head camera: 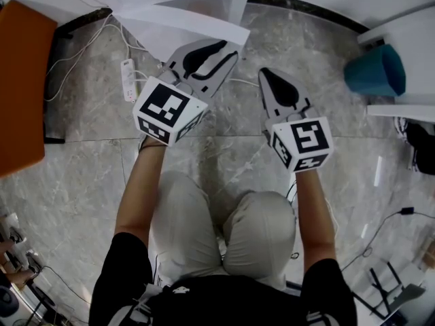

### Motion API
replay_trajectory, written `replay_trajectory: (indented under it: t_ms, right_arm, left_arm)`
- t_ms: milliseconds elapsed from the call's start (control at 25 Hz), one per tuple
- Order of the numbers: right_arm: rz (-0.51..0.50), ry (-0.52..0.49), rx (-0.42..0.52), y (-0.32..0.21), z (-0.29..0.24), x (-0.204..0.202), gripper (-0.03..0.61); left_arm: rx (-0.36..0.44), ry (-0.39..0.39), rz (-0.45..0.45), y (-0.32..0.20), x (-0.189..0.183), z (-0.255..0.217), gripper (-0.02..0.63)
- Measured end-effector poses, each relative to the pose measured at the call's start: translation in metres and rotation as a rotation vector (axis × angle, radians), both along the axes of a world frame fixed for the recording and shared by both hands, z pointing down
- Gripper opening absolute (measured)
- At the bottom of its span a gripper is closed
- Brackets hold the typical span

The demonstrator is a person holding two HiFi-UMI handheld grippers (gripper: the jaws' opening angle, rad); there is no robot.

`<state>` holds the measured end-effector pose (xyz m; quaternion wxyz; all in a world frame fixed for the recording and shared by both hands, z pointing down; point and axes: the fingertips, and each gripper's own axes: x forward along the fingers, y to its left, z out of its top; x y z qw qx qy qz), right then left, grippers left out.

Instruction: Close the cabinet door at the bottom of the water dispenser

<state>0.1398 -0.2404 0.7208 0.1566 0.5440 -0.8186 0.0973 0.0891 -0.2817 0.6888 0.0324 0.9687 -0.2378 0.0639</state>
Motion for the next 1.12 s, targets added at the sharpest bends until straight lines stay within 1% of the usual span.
replay_trajectory:
  t_ms: [240,800,1120]
  right_arm:
    - [0.008,0.004,-0.001,-0.001,0.003,0.007,0.034]
    - [0.0,0.014,-0.005,-0.006,0.006,0.01,0.034]
    - [-0.004,0.02,-0.012,-0.008,0.011,0.01,0.034]
  left_arm:
    - [0.004,0.015,-0.012,-0.015,0.01,0.001,0.095]
    - [0.02,0.028,-0.062,-0.044,0.021,0.004,0.095]
    - [0.024,0.005,-0.074,-0.064,0.027,0.01,0.095]
